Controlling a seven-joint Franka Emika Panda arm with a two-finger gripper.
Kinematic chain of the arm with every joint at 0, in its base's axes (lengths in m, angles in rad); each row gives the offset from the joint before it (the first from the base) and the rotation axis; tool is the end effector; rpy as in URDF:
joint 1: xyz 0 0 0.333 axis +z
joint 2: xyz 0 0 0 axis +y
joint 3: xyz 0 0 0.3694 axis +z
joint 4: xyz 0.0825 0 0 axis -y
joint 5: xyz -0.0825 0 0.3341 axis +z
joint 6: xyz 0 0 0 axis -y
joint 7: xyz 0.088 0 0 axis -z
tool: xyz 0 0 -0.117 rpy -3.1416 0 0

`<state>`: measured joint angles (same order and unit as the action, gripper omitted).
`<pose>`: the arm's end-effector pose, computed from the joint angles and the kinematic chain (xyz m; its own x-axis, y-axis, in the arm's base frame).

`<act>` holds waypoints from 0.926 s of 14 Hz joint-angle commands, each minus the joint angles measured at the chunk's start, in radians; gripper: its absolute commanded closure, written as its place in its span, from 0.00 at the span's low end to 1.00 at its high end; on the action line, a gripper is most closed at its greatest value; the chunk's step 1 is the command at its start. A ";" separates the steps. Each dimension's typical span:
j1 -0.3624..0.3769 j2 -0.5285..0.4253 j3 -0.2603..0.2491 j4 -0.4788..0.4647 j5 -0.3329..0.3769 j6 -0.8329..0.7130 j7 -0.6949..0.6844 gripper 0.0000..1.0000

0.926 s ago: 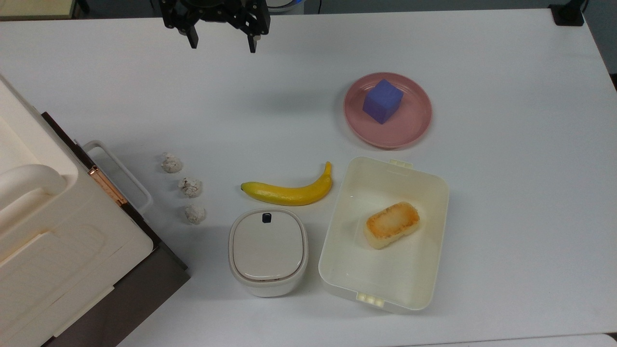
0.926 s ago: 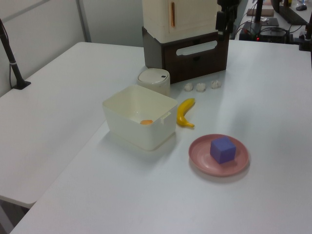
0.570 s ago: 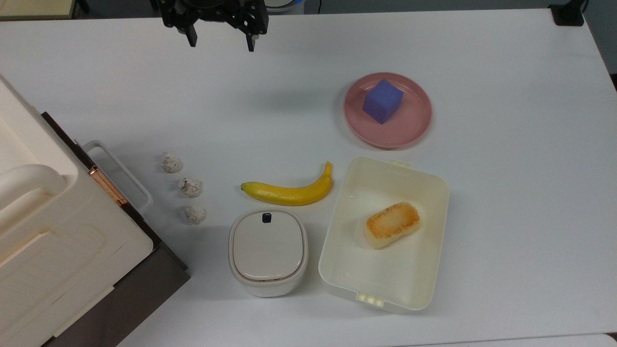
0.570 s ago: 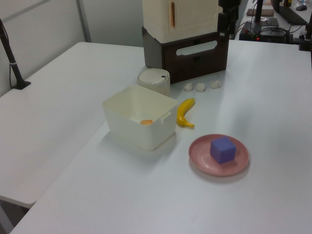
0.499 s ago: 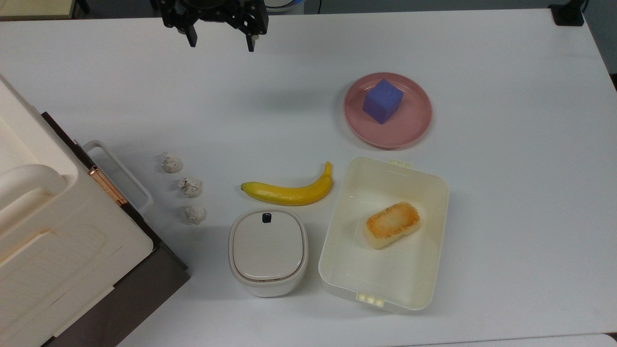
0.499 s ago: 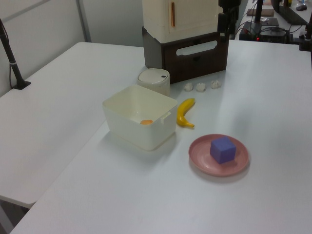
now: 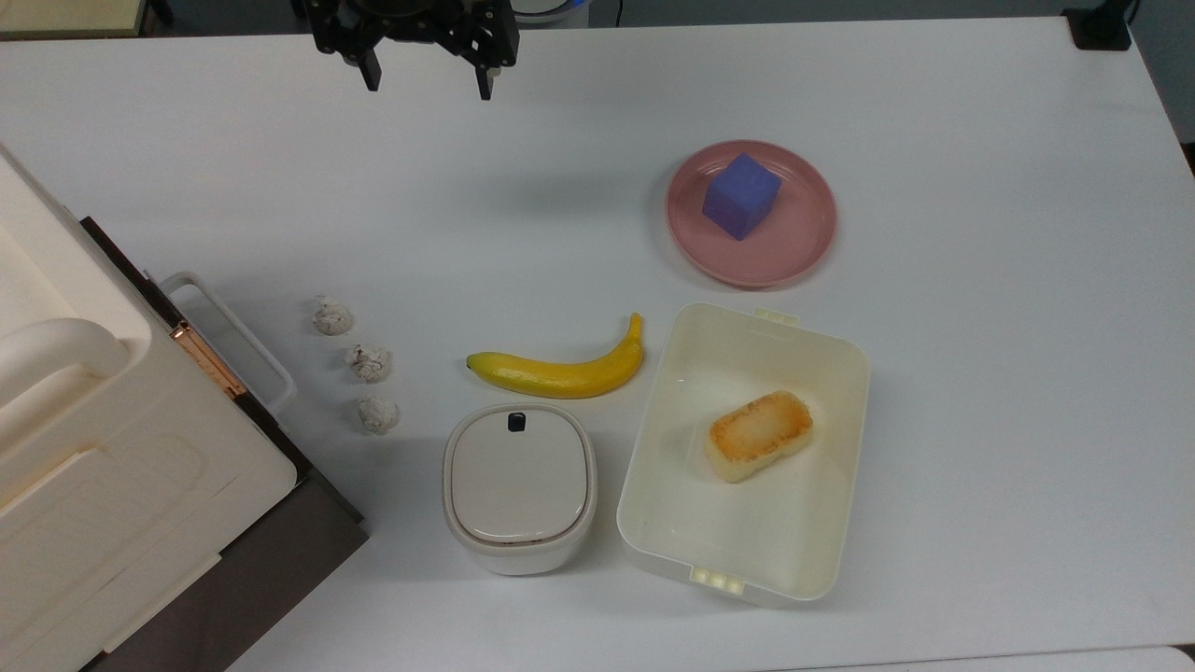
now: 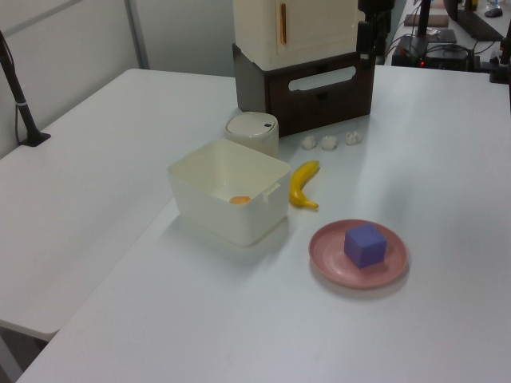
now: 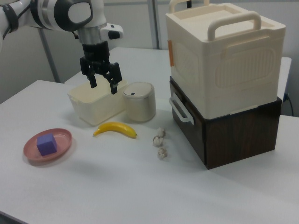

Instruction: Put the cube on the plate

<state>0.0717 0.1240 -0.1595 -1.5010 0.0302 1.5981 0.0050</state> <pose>0.5487 -0.0382 0.6351 0.9954 -0.0928 -0.0254 -0.0930 -0.9956 -0.0104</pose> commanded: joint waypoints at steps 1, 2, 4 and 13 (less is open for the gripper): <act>0.022 -0.029 -0.018 -0.027 -0.013 -0.014 -0.011 0.00; 0.022 -0.029 -0.018 -0.027 -0.013 -0.014 -0.013 0.00; 0.022 -0.030 -0.018 -0.027 -0.015 -0.014 -0.017 0.00; 0.057 -0.032 -0.094 -0.005 -0.013 -0.023 -0.072 0.00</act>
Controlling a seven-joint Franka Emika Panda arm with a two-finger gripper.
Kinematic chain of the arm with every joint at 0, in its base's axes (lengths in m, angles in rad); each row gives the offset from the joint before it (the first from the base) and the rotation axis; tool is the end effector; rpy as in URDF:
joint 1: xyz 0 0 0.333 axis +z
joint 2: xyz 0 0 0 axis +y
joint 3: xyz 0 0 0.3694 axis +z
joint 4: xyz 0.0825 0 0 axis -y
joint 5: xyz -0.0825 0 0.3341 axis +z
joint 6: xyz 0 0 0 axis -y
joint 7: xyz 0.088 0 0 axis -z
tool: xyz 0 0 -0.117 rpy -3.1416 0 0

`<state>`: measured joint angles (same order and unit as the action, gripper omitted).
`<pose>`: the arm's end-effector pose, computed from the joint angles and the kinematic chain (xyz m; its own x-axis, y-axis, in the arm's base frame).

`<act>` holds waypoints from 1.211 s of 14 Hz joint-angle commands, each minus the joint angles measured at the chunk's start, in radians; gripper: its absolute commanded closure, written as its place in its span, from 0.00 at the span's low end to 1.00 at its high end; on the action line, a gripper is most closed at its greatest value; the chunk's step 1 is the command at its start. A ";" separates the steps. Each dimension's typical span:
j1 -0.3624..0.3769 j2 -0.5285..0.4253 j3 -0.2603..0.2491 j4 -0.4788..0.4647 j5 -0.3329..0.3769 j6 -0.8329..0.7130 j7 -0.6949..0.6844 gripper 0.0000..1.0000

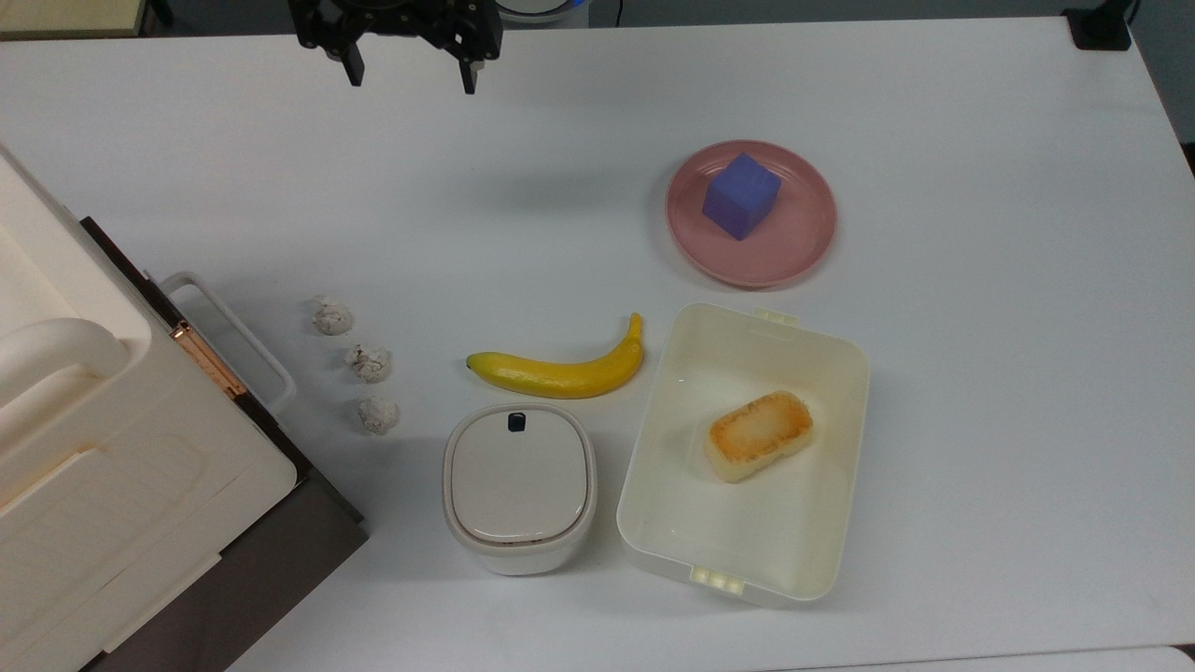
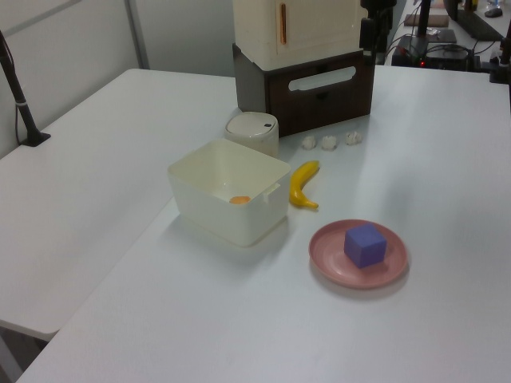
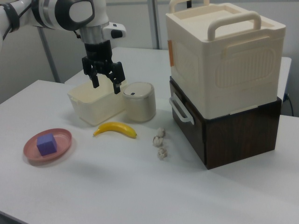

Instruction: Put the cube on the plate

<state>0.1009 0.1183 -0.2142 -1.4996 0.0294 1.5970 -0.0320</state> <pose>0.5457 -0.0502 0.6393 0.9966 -0.0810 -0.0181 -0.0811 -0.9967 -0.0049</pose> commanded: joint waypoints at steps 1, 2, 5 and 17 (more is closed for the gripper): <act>0.028 -0.028 -0.039 -0.007 -0.013 -0.025 -0.037 0.00; 0.028 -0.028 -0.040 -0.007 -0.013 -0.032 -0.039 0.00; 0.023 -0.032 -0.042 -0.005 -0.013 -0.051 -0.068 0.00; 0.037 -0.022 -0.025 -0.039 -0.013 -0.051 -0.118 0.00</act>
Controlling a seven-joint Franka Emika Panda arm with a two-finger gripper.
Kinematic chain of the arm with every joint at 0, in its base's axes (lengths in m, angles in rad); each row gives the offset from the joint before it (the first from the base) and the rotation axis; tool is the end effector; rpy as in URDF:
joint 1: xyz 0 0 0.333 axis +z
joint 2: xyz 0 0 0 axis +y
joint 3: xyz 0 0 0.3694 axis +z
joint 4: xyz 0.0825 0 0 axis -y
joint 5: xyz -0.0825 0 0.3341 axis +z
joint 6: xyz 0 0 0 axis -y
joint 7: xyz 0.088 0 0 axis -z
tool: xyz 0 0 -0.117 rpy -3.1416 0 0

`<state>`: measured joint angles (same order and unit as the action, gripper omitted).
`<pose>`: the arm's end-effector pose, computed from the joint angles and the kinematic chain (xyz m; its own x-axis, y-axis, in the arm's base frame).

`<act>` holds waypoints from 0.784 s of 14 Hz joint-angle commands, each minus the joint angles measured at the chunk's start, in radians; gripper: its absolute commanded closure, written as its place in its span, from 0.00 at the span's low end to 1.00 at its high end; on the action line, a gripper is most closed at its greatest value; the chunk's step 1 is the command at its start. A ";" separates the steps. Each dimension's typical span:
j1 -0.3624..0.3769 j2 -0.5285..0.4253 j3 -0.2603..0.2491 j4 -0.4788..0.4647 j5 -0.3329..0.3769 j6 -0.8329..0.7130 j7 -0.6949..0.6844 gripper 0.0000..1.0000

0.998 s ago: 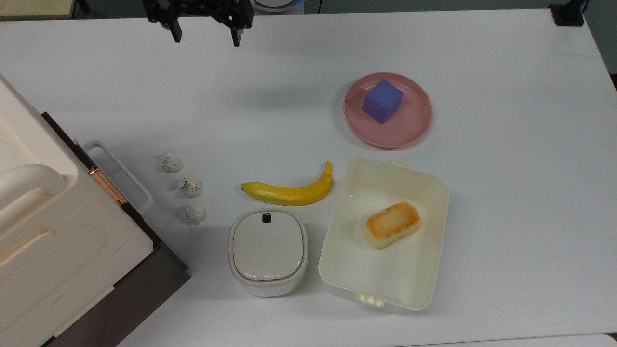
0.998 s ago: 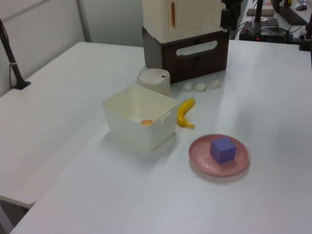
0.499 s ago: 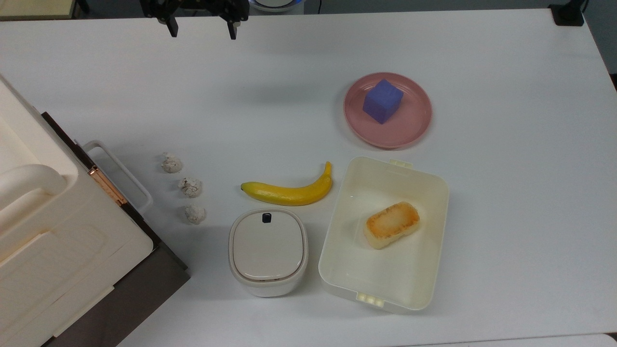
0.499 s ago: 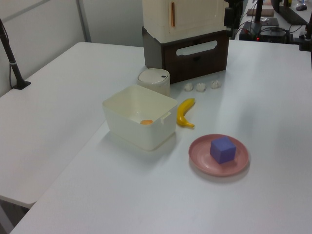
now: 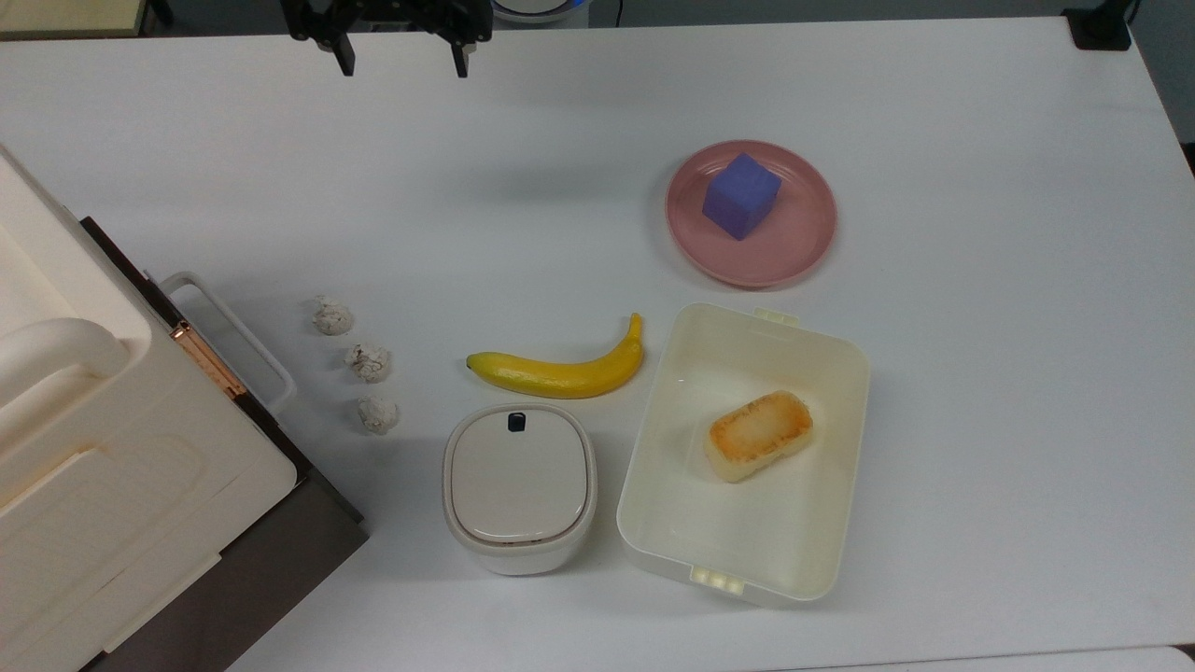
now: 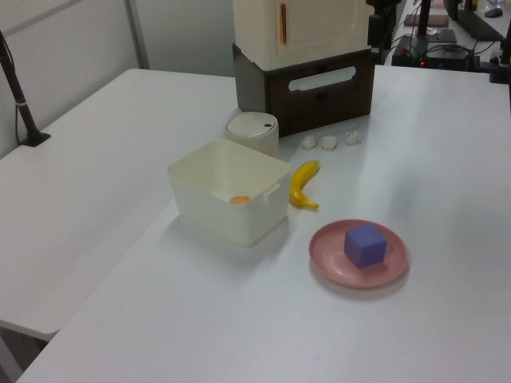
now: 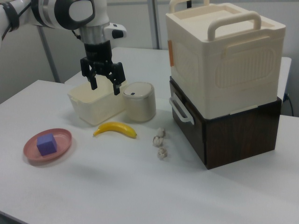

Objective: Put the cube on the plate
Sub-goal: 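Move the gripper down onto the purple cube on the pink plate and grasp it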

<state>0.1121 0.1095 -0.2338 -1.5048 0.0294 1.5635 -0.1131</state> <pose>0.5382 -0.0538 0.6392 0.9989 -0.0081 -0.0470 -0.0086 -0.9999 -0.0094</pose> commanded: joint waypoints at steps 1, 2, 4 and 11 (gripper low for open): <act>0.037 -0.013 -0.005 -0.037 -0.013 -0.014 -0.046 0.00; 0.055 -0.008 -0.005 -0.041 -0.011 -0.011 -0.056 0.00; 0.092 0.004 -0.007 -0.051 -0.002 -0.007 -0.101 0.00; 0.309 0.042 -0.009 -0.144 0.009 0.136 -0.221 0.00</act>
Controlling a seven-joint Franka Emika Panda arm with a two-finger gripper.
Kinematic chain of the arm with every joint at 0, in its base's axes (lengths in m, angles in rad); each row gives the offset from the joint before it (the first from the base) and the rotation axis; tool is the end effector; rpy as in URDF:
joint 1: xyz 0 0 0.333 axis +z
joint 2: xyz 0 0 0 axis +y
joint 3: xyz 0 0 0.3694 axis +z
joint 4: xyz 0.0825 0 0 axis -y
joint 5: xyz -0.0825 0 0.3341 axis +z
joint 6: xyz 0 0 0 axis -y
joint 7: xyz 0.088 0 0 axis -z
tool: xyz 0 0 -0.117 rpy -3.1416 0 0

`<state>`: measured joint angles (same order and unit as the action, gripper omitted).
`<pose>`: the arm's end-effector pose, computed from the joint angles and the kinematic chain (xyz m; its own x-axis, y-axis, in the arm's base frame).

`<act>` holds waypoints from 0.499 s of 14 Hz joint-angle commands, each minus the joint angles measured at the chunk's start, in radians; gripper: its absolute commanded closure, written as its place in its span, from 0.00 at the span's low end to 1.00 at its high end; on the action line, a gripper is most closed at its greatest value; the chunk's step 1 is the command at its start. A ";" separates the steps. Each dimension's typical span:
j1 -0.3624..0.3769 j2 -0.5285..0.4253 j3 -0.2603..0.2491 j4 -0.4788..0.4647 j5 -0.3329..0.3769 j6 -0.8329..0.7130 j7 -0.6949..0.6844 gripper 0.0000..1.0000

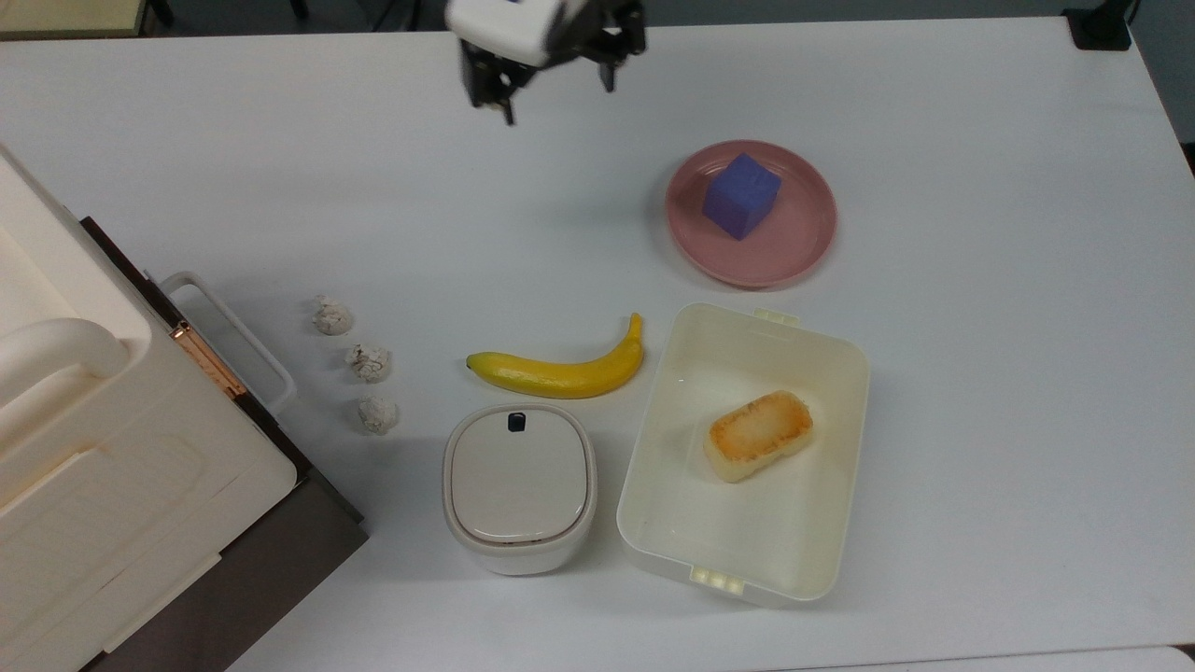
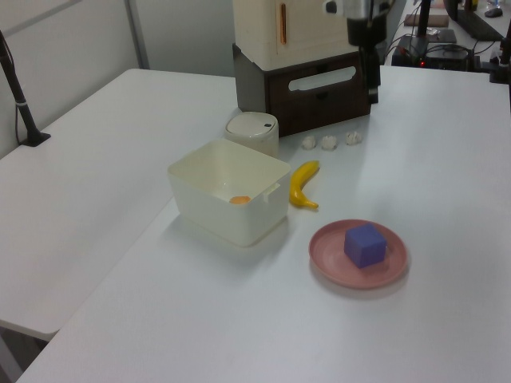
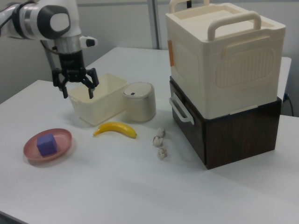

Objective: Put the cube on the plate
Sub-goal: 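Move the gripper down onto the purple cube on the pink plate and grasp it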

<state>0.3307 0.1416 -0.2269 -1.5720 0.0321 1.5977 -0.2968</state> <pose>0.5448 0.0701 0.5966 0.9157 0.3873 -0.1071 0.3861 -0.9219 -0.0328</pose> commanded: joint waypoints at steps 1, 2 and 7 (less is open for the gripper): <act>0.137 0.019 -0.017 -0.110 0.002 0.131 -0.039 0.00; 0.163 0.029 -0.017 -0.128 0.000 0.140 -0.047 0.00; 0.247 0.085 -0.008 -0.174 0.003 0.191 -0.082 0.00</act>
<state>0.5364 0.2165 -0.2235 -1.7044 0.0320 1.7460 -0.3365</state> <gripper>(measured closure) 0.000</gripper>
